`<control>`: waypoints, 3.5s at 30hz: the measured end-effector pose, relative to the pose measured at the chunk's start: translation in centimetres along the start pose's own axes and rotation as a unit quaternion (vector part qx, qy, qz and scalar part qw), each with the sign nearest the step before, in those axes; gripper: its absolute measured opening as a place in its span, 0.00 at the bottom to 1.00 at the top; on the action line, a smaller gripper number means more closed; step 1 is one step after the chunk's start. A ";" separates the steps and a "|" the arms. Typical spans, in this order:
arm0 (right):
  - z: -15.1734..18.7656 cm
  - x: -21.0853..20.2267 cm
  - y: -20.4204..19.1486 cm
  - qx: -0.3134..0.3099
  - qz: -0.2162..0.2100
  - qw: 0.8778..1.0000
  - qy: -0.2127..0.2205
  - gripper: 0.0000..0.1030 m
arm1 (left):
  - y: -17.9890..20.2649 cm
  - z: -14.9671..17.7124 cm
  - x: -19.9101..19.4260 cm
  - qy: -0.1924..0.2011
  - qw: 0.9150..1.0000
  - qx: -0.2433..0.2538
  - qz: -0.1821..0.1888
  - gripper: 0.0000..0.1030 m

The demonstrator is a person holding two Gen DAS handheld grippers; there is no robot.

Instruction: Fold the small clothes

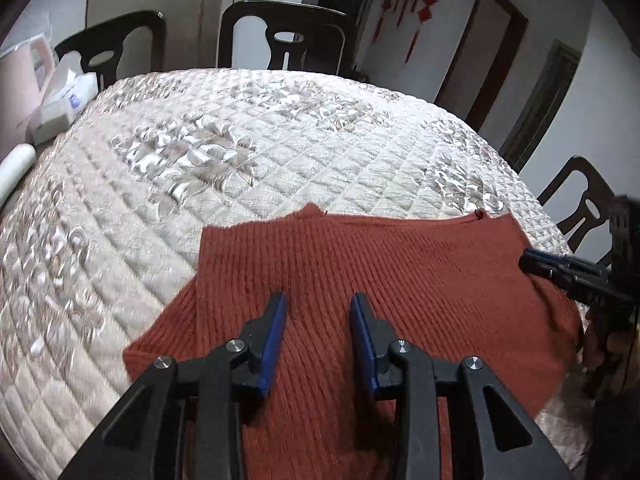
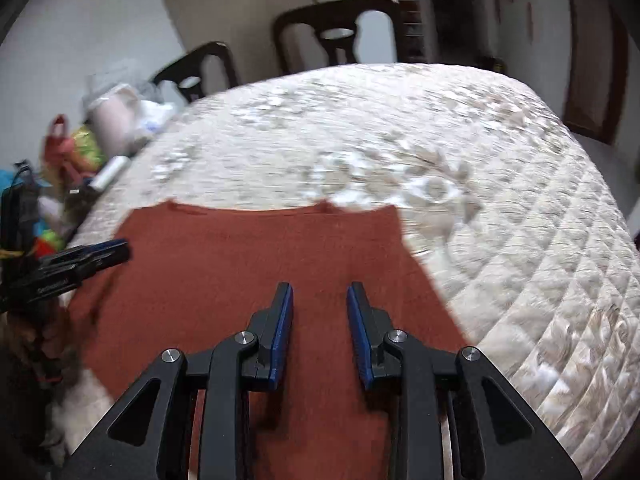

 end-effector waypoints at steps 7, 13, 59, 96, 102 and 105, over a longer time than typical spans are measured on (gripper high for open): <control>-0.3 0.0 0.4 -0.004 0.008 1.000 0.006 0.28 | 0.7 0.0 0.2 0.005 0.999 0.026 -0.029 0.35; -0.1 -0.2 0.7 -0.009 0.011 1.000 0.013 0.28 | 0.3 -0.1 0.2 0.008 0.999 0.022 -0.023 0.35; 8.3 -5.6 -2.8 -0.094 0.014 0.995 0.009 0.35 | 3.5 6.1 -5.8 0.022 0.999 0.029 0.020 0.40; -0.7 -1.0 3.9 0.068 0.012 0.997 0.025 0.04 | -4.6 -0.9 0.3 0.013 0.995 -0.087 -0.043 0.04; -0.2 -3.8 2.2 0.025 0.015 0.998 0.057 0.15 | -4.5 -0.6 -2.5 0.033 0.995 -0.074 -0.050 0.05; 1.0 -4.9 1.1 0.005 0.011 0.998 0.059 0.18 | -4.0 0.5 -4.1 0.036 0.996 -0.067 -0.047 0.05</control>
Point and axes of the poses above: each gripper's, at about its wrist camera, not at the fingertips, and x roughly the way its jaws point, y to its right, z to its underside, the point moved 5 cm from there along x, roughly the way its jaws point, and after that the axes turned 10 degrees about x, right-handed, at the moved point
